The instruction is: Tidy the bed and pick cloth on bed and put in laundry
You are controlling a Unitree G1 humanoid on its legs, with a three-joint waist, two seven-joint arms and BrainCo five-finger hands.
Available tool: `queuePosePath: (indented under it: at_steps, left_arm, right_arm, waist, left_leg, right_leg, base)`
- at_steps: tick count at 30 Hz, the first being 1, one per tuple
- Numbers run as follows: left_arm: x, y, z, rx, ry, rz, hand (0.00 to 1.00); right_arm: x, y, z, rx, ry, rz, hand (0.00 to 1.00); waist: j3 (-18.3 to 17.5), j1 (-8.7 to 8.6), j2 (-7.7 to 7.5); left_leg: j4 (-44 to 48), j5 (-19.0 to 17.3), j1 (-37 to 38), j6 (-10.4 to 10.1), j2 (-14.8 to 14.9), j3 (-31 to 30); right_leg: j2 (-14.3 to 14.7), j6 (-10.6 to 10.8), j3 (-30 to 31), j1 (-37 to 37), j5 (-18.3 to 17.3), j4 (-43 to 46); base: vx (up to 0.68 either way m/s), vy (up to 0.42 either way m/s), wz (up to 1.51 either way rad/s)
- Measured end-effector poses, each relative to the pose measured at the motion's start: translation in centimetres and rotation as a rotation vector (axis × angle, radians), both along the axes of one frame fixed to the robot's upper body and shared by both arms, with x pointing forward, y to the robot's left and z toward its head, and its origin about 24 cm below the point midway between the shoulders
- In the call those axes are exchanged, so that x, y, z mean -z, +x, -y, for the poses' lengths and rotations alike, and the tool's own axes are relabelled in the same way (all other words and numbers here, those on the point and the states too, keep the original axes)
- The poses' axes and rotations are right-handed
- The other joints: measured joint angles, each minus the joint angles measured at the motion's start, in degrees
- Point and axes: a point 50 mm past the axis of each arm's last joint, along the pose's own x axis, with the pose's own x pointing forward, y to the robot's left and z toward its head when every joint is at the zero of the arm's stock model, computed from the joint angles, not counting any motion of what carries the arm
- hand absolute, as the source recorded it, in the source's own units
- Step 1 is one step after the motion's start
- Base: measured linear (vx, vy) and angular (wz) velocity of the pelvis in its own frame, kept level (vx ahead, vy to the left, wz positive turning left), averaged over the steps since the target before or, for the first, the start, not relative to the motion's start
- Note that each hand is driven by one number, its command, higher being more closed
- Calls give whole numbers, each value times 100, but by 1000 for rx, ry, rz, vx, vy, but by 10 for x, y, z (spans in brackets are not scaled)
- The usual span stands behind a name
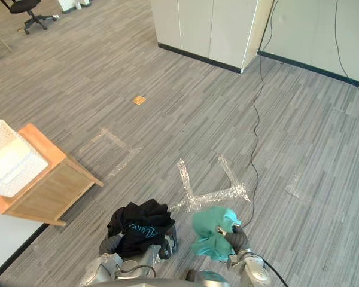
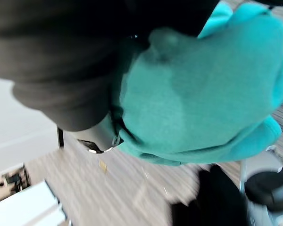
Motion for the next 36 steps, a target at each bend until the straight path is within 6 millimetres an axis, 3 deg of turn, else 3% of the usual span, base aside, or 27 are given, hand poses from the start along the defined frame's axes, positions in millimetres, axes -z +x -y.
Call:
queuePosePath:
  at_steps: [1,2,3,4,5,6,10,11,12,13,14,15,16,17,18,19,20,22,23,24,25,27,31,32,34,35,36]
  left_arm:
    - [2,-1,-7,-22,18,-28,100]
    - [3,4,-9,-23,25,-36,100]
    - [2,7,-10,-18,32,-30,100]
    - [1,9,-12,-14,46,-30,100]
    - [1,8,-15,-28,69,-48,100]
    - [2,6,-17,-33,76,-58,100]
    - [0,3,-20,-63,97,-64,100]
    - [-3,7,-20,-60,101,-43,100]
    - [-5,10,-22,-60,107,-31,100]
    - [-7,14,-25,-61,115,-18,100]
    - [-9,17,-28,-52,126,-6,100]
    - [-9,17,-30,-51,130,-8,100]
    - [-7,15,-32,-58,131,-18,100]
    - [-6,16,-20,-37,95,-19,100]
    - [-5,15,-16,-37,76,-18,100]
    - [-3,11,-10,-35,48,-21,100]
    - [-1,7,-11,-46,41,-34,100]
    - [3,0,-12,-87,9,-59,100]
    - [7,-7,-8,-94,-4,-86,100]
    - [9,-11,-7,-96,-8,-97,100]
    - [10,-16,-5,-93,-9,-109,100]
    - [9,-19,-5,-105,-8,-101,100]
    - [3,-16,-1,-113,-22,-60,100]
    - [0,-13,3,-117,-37,-41,100]
    - [-5,-6,10,-123,-59,-11,100]
    - [-6,-6,11,-128,-60,-7,100]
    - [-6,-6,11,-130,-58,-9,100]
  right_arm:
    - [0,0,4,33,-8,1,100]
    - [1,-2,7,72,-8,1,100]
    - [0,0,7,79,-8,6,100]
    - [2,-2,6,81,-5,-1,100]
    - [2,0,1,80,12,6,100]
    - [3,-2,-1,79,18,9,100]
    - [-3,-5,-5,58,30,56,100]
    - [-6,-4,-6,47,37,76,100]
    - [-6,-3,-7,46,41,82,100]
    - [-7,-2,-9,42,49,94,100]
    - [-8,-2,-12,33,59,100,100]
    - [-8,-1,-12,29,62,103,100]
    - [-9,0,-11,25,60,105,100]
    - [-11,4,-8,26,51,117,100]
    - [-12,6,-6,19,43,119,100]
    - [-16,11,-5,-2,33,130,100]
    - [-20,17,-6,-16,36,142,100]
    - [-20,25,-15,-56,52,137,100]
    - [-20,25,-15,-62,57,128,100]
    - [-19,24,-15,-62,60,119,100]
    - [-17,22,-14,-57,62,107,100]
    - [-16,15,-8,-42,51,94,100]
    - [-13,0,1,-34,16,61,100]
    - [-13,-4,2,-34,6,55,100]
    - [-14,-9,2,-28,-1,48,100]
    - [-12,-14,2,-12,-6,29,100]
    - [-11,-12,0,-15,-2,28,100]
  waist:
    - [-23,-67,-85]
    - [-76,-106,-242]
    - [-43,-107,-315]
    - [-16,-172,-361]
    - [51,-271,-496]
    - [57,-294,-483]
    - [0,-416,-272]
    - [-4,-415,-239]
    - [-11,-418,-229]
    - [-22,-428,-235]
    - [-76,-425,-350]
    - [-113,-417,-433]
    - [-79,-408,-395]
    - [-65,-455,-149]
    - [-84,-408,-52]
    - [-159,-330,246]
    - [-213,-297,368]
    - [-192,-210,284]
    - [-174,-218,346]
    - [-166,-216,380]
    - [-153,-215,418]
    - [-144,-145,390]
    - [-156,-77,373]
    - [-175,-84,357]
    - [-201,-83,362]
    - [-229,-29,311]
    - [-254,-11,264]
  left_leg:
    - [147,18,46,375,-89,92]
    - [164,-244,208,541,-211,52]
    - [134,-392,327,535,-306,-23]
    - [135,-554,520,505,-400,-237]
    - [131,-843,998,406,-457,-585]
    - [100,-973,1304,323,-390,-791]
    - [-246,-1235,2307,-40,33,-1545]
    - [-288,-1313,2451,-170,211,-1809]
    - [-287,-1345,2456,-227,300,-1936]
    - [-285,-1422,2489,-361,421,-2174]
    - [-277,-1524,2538,-533,398,-2433]
    - [-270,-1606,2547,-668,370,-2535]
    - [-214,-1809,2728,-896,435,-2791]
    - [-40,-1863,2714,-956,649,-2975]
    - [8,-1826,2711,-981,681,-3064]
    - [179,-1679,2718,-948,836,-3075]
    - [509,-1456,2716,-973,971,-3133]
    - [1777,-1005,2282,-1077,992,-3198]
    - [2915,-369,1721,-1235,1176,-3153]
    - [3514,-274,1434,-1259,1298,-3101]
    - [4534,-516,868,-1157,1514,-2863]
    - [4971,-868,324,-1044,1485,-2388]
    - [3151,-1169,38,-967,1021,-872]
    - [2167,-1077,63,-957,764,-473]
    - [502,-405,179,-894,365,-33]
    - [-188,243,372,-137,121,118]
    - [-356,297,472,-23,-11,96]
  right_leg:
    - [-256,224,-170,-254,-222,967]
    - [-686,349,-317,-835,-191,2513]
    - [-915,356,-421,-1152,89,3386]
    - [-1235,218,-510,-1561,700,4405]
    - [-1519,12,-507,-1960,552,5353]
    - [-1532,-25,-500,-2122,417,5443]
    - [-1423,60,-491,-2973,194,4307]
    - [-1239,150,-404,-3224,357,3147]
    - [-1106,179,-297,-3289,576,2395]
    - [-955,264,-8,-3355,1080,942]
    - [-995,593,482,-3562,1475,7]
    - [-1045,683,753,-3656,1552,-239]
    - [-1024,656,1067,-3638,2356,-15]
    - [-853,400,1134,-3608,2431,432]
    - [-783,175,1091,-3589,2275,608]
    - [-632,-21,886,-3414,2014,810]
    - [-599,-107,691,-3268,1685,1123]
    - [-654,-131,519,-3051,1159,1456]
    - [-602,-216,329,-2691,997,1284]
    - [-549,-232,247,-2494,967,1138]
    - [-458,-278,79,-2114,921,874]
    - [-463,-335,-94,-1656,842,551]
    - [-608,-210,-509,-1041,840,29]
    - [-664,-116,-695,-871,809,-48]
    - [-681,69,-1006,-686,751,-154]
    - [-726,218,-1124,-555,668,-173]
    - [-778,250,-1160,-509,678,-181]
  base:
    - [627,86,33]
    - [644,85,42]
    - [616,85,45]
    - [745,41,71]
    - [736,27,93]
    - [629,-19,92]
    - [599,-138,106]
    - [628,-278,90]
    - [733,-388,124]
    - [753,-462,131]
    - [650,-425,130]
    - [687,-466,124]
    - [629,-468,123]
    - [598,-452,117]
    - [521,-408,88]
    - [500,-377,67]
    - [478,-372,64]
    - [384,-356,59]
    - [339,-293,59]
    - [415,-240,60]
    - [353,-168,51]
    - [330,-130,39]
    - [323,-12,32]
    - [464,90,76]
    - [464,118,84]
    - [278,96,59]
    - [361,132,76]
